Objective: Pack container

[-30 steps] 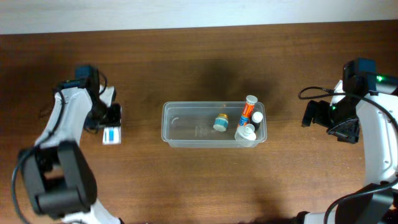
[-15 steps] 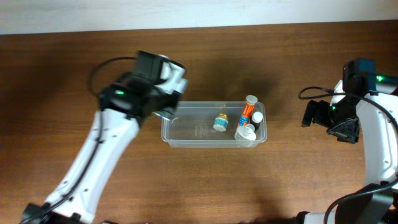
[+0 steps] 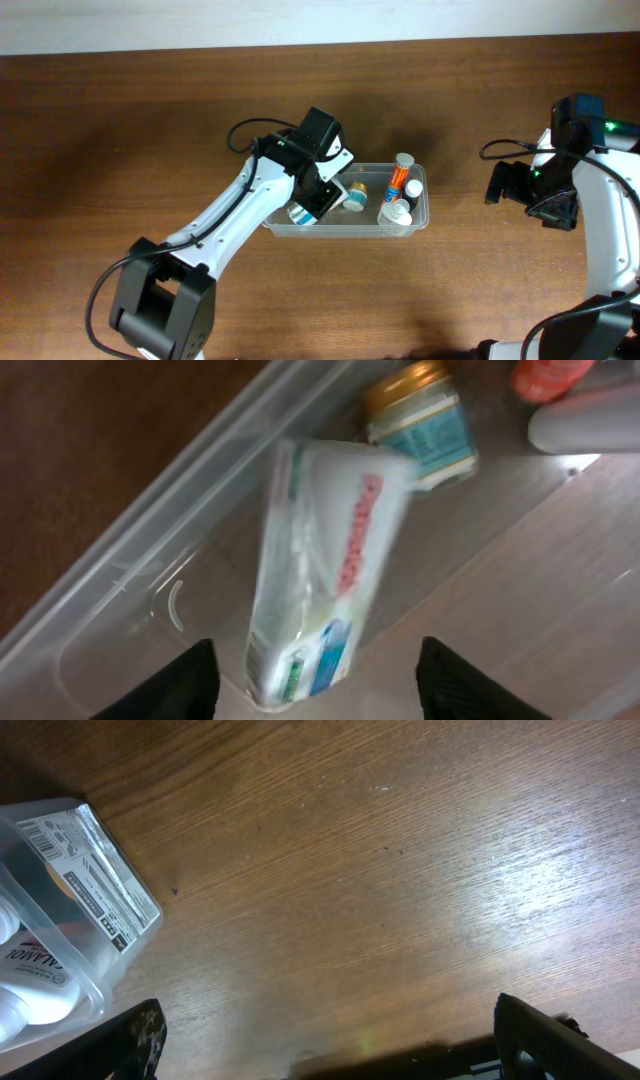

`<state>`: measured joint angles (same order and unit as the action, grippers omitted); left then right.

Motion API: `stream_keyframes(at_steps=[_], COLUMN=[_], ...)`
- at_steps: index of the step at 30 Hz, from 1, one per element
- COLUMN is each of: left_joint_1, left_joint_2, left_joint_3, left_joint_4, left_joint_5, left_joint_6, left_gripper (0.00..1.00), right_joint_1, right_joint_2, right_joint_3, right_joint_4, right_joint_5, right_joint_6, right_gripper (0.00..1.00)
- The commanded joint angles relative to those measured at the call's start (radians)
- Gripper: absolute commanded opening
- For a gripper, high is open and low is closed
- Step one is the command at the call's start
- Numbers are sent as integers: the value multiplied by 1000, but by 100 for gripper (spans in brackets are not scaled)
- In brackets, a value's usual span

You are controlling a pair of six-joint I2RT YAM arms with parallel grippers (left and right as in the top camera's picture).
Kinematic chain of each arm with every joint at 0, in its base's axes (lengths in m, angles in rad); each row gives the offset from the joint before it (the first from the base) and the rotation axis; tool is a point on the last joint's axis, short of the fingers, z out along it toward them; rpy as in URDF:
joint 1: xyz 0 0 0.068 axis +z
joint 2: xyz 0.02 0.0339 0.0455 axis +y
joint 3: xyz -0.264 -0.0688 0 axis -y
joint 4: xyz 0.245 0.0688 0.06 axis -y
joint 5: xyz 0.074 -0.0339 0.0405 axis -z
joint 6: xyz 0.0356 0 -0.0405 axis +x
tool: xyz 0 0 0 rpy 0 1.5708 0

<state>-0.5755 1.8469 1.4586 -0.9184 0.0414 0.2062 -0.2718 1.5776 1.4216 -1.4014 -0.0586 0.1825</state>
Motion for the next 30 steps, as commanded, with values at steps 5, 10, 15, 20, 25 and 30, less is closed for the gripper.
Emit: stream_keyframes(at_steps=[5, 10, 15, 20, 25, 30], left_joint_1=[8, 91, 271, 455, 568, 623], left_joint_2=[-74, -192, -270, -286, -284, -293], left_joint_3=[78, 104, 104, 104, 103, 103], left_joint_4=[-41, -32, -29, -33, -40, -79], left_joint_5=[-18, -115, -116, -111, -110, -109], left_joint_6=[-15, -105, -214, -270, -270, -270], left_gripper=[70, 73, 73, 99, 99, 100], right_joint_1=[-3, 27, 127, 214, 232, 232], right_joint_2=[-6, -50, -116, -136, -129, -132], right_joint_3=[-3, 28, 114, 155, 155, 155], right_joint_4=[3, 23, 62, 164, 272, 259], right_joint_5=[-19, -39, -27, -16, -16, -16], right_joint_6=[-40, -75, -101, -101, -101, -126], right_gripper=[97, 97, 98, 98, 98, 98])
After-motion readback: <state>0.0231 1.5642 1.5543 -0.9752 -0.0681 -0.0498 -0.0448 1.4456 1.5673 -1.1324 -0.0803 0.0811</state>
